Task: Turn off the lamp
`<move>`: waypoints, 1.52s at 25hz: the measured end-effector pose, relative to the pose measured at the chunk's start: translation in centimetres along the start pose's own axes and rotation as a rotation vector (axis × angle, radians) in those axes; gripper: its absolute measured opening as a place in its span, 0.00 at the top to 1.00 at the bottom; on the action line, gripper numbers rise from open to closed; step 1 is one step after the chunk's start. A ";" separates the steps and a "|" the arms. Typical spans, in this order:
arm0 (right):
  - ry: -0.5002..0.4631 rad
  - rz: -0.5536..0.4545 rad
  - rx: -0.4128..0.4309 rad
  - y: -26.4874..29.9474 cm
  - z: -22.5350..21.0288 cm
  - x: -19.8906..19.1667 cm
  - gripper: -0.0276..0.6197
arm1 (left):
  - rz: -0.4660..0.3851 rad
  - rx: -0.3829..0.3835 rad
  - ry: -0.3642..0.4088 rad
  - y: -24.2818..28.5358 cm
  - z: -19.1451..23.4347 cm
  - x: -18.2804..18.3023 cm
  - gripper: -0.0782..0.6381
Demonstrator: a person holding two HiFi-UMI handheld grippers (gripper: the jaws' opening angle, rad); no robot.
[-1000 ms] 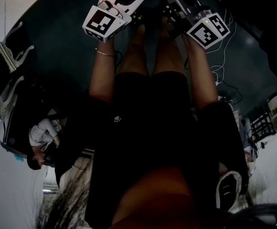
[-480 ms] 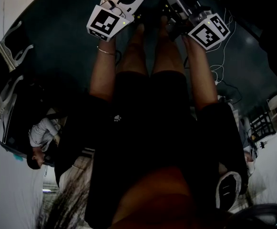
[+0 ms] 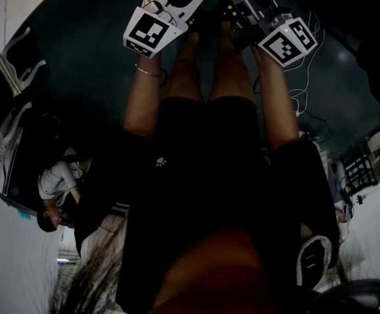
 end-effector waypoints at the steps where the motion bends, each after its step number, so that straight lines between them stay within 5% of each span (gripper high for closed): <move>1: -0.004 0.006 0.003 0.1 0.0 0.0 0.85 | 0.001 0.000 -0.001 -0.1 0.0 0.0 0.87; 11: 0.057 0.004 0.006 0.3 -0.3 -0.5 0.84 | -0.002 -0.009 -0.011 -0.1 -0.3 0.1 0.87; 38: 0.004 0.032 -0.013 0.4 -0.1 -0.8 0.86 | 0.006 0.014 -0.046 0.0 -0.2 -0.6 0.87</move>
Point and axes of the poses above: the fingertips, and each gripper's own axes: y forward along the fingers, z to its left, x out of its top, the point moved 7 cm from there along -y, backward along the fingers, and after that the axes turned 2 degrees about -z, right-handed, at the moved point
